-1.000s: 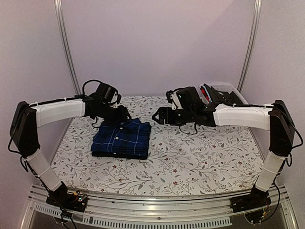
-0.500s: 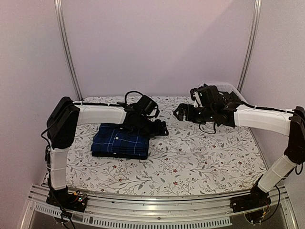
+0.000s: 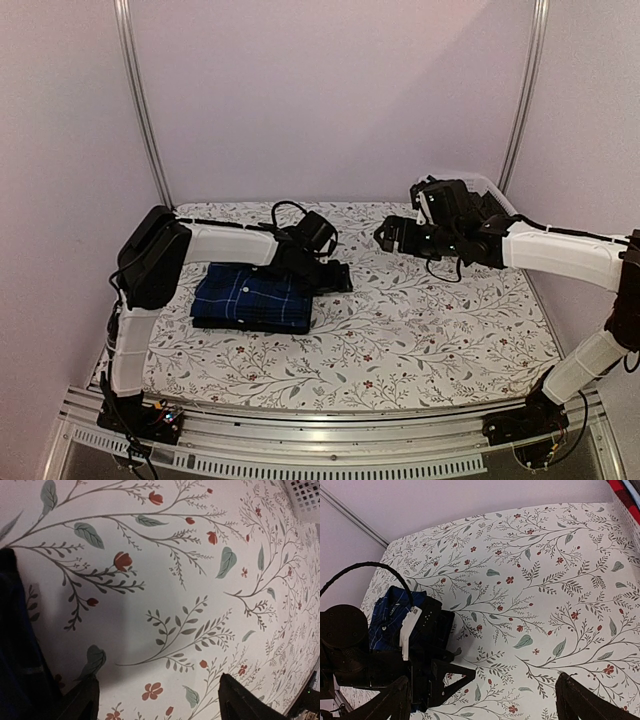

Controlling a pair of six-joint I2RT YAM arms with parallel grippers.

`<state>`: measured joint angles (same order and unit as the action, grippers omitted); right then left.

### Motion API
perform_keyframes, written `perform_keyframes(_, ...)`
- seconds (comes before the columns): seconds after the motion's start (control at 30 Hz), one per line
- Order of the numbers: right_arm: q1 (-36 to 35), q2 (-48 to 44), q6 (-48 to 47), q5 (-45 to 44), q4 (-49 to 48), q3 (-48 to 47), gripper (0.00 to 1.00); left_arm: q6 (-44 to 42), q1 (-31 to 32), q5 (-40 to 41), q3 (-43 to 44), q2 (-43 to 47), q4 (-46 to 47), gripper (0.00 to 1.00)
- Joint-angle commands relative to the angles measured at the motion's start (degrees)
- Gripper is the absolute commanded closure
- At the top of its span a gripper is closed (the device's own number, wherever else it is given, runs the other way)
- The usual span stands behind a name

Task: Fold and stack the long sleeve shirts
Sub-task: Move the square-folded shirt to the corner of the board.

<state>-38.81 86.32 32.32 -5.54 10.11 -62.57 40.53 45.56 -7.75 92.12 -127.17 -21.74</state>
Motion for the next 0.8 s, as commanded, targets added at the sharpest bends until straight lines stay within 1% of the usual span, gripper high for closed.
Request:
perform_keyframes(0.0, 0.5, -1.6, 0.3, -0.9, 0.9, 0.9, 0.01, -0.7, -1.1, 1.8, -0.6, -0.1, -0.9, 0.18)
perform_keyframes(0.17, 0.5, -1.3, 0.4, -0.4, 1.0, 1.2, 0.01, -2.0, -2.6, 0.8, -3.9, 1.8, -1.2, 0.18)
perform_keyframes(0.27, 0.5, -1.2, 0.5, -0.6, 1.0, 1.4, 0.01, -2.5, -3.9, 1.1, -7.9, 4.3, -0.5, 0.18)
perform_keyframes(0.6, 0.5, -0.1, 0.6, -0.2, 0.8, 0.9, 0.01, -5.3, -11.1, 1.0, -18.8, 12.4, 1.1, 0.19)
perform_keyframes(0.77, 0.5, 0.5, 0.6, 0.2, 0.7, 0.9, 0.01, -8.7, -15.7, 0.8, -22.9, 16.4, 1.0, 0.19)
